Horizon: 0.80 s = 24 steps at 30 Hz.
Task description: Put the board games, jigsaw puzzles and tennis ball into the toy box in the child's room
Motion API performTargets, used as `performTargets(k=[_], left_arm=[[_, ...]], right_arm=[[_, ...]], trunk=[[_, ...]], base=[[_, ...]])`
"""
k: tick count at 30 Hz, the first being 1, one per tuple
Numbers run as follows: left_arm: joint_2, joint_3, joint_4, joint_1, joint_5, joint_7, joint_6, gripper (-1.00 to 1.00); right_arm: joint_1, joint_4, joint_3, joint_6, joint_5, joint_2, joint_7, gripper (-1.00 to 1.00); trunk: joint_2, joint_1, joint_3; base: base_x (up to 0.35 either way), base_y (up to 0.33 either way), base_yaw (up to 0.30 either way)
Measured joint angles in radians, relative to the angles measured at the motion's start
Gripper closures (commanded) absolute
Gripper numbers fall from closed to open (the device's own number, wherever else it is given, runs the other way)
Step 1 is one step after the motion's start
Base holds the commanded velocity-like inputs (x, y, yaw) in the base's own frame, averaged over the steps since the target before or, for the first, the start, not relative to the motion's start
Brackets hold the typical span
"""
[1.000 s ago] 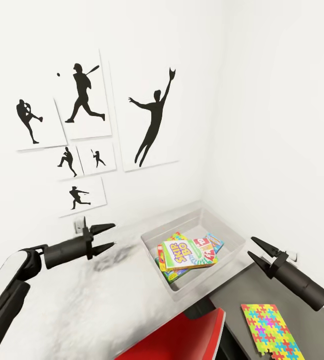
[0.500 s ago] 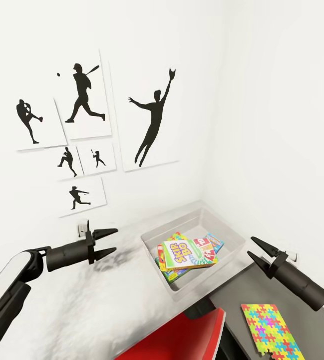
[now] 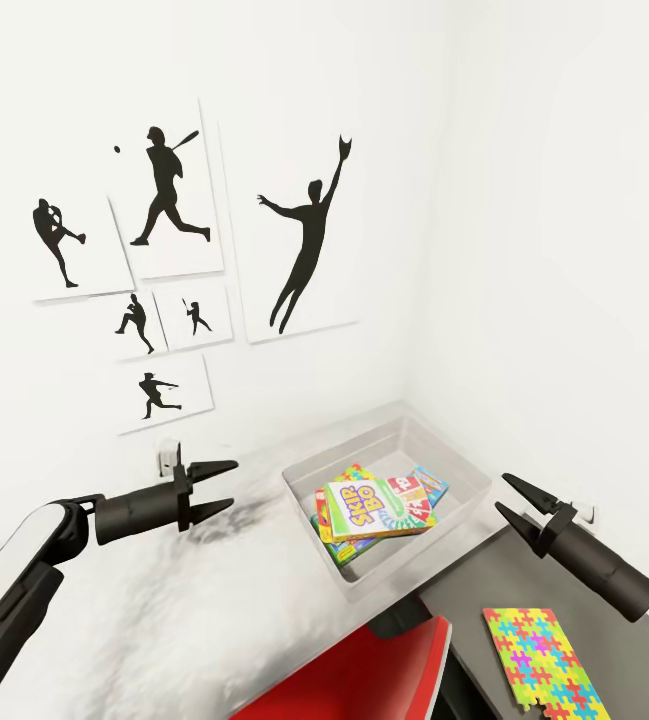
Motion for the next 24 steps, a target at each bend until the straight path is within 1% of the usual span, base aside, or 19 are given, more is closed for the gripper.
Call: performTargets(k=[4,8,12,18,24], left_arm=[[0.002,-0.001,0.0,0.0,0.0,-0.001,0.0,-1.0],[0.001,-0.002,-0.001,0.001,-0.001,-0.001,0.0,-1.0],[0.001,-0.003,-0.002,0.001,-0.001,-0.001,0.0,-1.0],[0.002,-0.002,-0.004,0.002,-0.003,-0.002,0.0,-1.0],[0.003,-0.002,-0.004,0.003,-0.004,-0.002,0.0,-1.0]], right_arm=[[0.0,0.0,0.0,0.0,0.0,0.001,0.001,-1.0],[0.0,0.0,0.0,0.0,0.0,0.001,0.002,-1.0],[0.0,0.0,0.0,0.0,0.0,0.002,0.001,-1.0],[0.0,0.0,0.0,0.0,0.0,0.003,0.001,-1.0],[0.0,0.0,0.0,0.0,0.0,0.003,0.001,-1.0]], trunk=[[0.0,0.0,0.0],[0.0,0.001,0.002],[0.0,0.0,0.005],[0.0,0.0,0.01],[0.0,0.0,0.016]], base=[[-0.06,0.0,-0.01],[-0.229,0.0,-0.117],[-0.258,0.0,-0.187],[-0.12,0.0,-0.208],[-0.228,0.012,-0.213]])
